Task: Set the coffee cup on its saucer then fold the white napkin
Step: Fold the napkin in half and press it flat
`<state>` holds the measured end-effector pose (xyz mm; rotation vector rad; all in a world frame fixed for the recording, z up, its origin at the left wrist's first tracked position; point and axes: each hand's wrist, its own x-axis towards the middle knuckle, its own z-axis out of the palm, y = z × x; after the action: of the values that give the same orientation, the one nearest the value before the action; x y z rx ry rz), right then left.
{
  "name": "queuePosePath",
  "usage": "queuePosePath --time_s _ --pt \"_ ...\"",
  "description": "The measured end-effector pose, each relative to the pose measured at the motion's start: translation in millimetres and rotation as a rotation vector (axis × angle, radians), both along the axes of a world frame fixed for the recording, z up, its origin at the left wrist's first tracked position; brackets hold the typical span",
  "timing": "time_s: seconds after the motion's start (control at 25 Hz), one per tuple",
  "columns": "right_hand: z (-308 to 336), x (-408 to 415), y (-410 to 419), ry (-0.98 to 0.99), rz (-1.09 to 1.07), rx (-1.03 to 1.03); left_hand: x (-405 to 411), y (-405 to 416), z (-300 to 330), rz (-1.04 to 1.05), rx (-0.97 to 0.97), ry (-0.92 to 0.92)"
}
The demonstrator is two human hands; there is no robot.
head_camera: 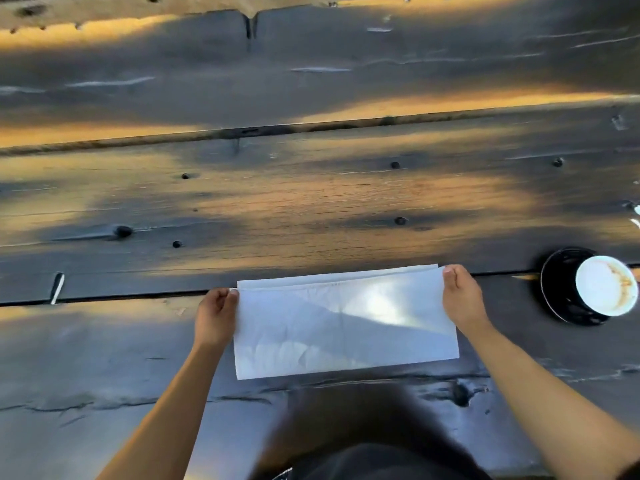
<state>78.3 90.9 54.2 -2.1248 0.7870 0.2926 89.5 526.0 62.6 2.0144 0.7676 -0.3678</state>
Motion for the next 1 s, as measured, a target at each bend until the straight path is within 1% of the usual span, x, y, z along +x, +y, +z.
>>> queuePosePath --time_s 0.2,0.36,0.56,0.68,0.76,0.84,0.92,1.0 --pt "-8.2 8.0 1.5 0.080 0.011 -0.080 12.9 0.4 -13.3 0.010 0.038 0.043" --pt "-10.5 11.6 5.9 0.126 0.008 -0.145 19.5 -1.7 -15.8 -0.004 0.118 0.074" --pt "-6.3 14.1 14.5 0.151 -0.102 -0.256 22.6 -5.1 -13.9 -0.024 0.198 0.075" --pt "-2.9 12.3 17.2 0.120 -0.118 -0.332 19.4 -6.3 -12.3 -0.119 0.347 0.053" --pt "-0.2 10.0 22.2 0.010 -0.126 -0.397 16.1 -6.5 -12.8 -0.145 0.470 -0.028" --pt "0.9 6.4 38.9 -0.116 -0.040 -0.468 5.6 -5.5 -16.6 -0.225 0.599 -0.220" --pt "-1.9 2.6 75.5 -0.198 0.180 -0.484 -13.1 -8.4 -24.7 -0.462 0.689 -0.404" --pt "-8.3 -3.9 131.4 -0.316 0.456 -0.429 -36.7 -11.9 -35.7 -0.740 0.672 -0.451"
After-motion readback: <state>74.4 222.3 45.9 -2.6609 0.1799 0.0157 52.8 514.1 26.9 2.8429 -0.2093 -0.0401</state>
